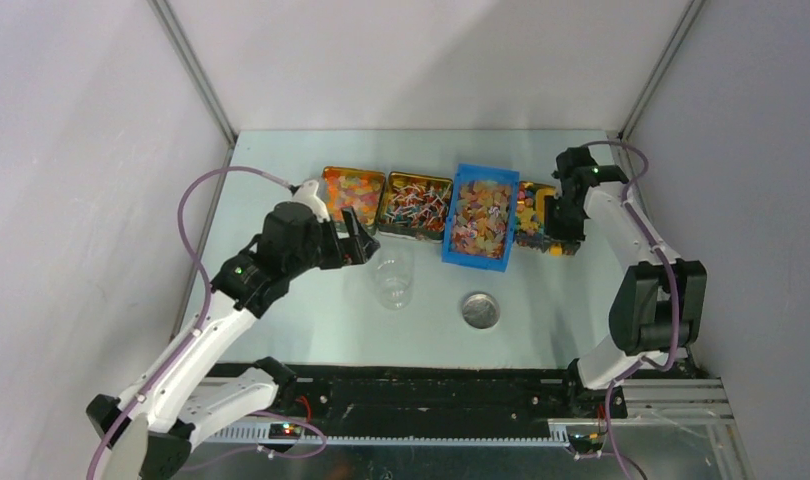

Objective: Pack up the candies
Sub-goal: Adjust the spatula.

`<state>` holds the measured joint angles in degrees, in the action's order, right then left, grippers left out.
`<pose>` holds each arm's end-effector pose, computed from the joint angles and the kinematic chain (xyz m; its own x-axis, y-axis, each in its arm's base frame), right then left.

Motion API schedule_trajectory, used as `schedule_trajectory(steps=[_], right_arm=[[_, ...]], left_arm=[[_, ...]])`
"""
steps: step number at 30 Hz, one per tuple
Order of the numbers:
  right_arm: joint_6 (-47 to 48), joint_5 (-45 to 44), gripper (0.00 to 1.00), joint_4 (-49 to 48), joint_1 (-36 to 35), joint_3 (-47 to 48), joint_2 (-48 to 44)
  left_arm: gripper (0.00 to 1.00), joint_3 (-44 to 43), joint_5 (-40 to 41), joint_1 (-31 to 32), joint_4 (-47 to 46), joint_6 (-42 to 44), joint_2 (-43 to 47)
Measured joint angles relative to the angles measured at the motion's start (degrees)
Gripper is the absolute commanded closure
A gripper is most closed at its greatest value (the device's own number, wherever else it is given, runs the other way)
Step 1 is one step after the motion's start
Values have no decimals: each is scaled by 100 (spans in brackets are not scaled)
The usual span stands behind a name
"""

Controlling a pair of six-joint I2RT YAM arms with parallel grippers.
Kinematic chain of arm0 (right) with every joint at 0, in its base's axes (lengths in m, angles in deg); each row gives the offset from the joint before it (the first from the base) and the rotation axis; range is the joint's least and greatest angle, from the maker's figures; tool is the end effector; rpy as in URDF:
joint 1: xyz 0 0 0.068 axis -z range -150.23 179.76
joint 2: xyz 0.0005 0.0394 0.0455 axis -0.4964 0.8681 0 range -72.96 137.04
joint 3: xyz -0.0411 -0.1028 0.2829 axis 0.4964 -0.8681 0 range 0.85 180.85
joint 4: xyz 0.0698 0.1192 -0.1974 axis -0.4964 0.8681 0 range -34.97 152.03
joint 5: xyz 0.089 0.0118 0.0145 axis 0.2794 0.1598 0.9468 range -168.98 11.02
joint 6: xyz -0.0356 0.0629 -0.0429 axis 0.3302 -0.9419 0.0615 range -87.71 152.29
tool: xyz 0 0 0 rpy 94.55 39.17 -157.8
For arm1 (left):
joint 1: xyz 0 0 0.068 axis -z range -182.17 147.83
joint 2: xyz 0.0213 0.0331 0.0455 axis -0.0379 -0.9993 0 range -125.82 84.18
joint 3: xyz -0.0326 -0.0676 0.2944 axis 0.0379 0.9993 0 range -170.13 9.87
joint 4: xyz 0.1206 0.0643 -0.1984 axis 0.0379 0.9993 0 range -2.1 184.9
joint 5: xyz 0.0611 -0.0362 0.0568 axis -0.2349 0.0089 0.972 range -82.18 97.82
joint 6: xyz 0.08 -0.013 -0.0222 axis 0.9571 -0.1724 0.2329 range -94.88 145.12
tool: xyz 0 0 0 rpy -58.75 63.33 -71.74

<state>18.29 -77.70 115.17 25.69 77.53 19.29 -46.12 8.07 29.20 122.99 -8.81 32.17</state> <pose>0.2980 0.0228 0.2640 -0.9564 0.1743 -0.2343 0.1595 0.9839 0.0808 0.1561 -0.0947 0.3458 -0.6548 -0.2546 -0.7117 0.1830 0.8602 -0.4760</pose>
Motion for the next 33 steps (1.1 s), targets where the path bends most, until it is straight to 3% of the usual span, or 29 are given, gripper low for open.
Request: schedule_trajectory(steps=[7,15,20,33], right_arm=[[-68,-42,100,269,-651,37,-466],[-74,31,100,225,-2968,74,-2618],[-133,-262,100,306,-4006,24,-2953],[-411,-645,100,492,-4330,-81,-2811]], left_arm=[[4,-122,-501,7,-352,-116,-575],[5,-1167,-1453,442,-1362,-879,-2186],[5,-1493,-1722,680,-1762,-1274,-2651],[6,-879,-1818,704,-2354,-1637,-2369]])
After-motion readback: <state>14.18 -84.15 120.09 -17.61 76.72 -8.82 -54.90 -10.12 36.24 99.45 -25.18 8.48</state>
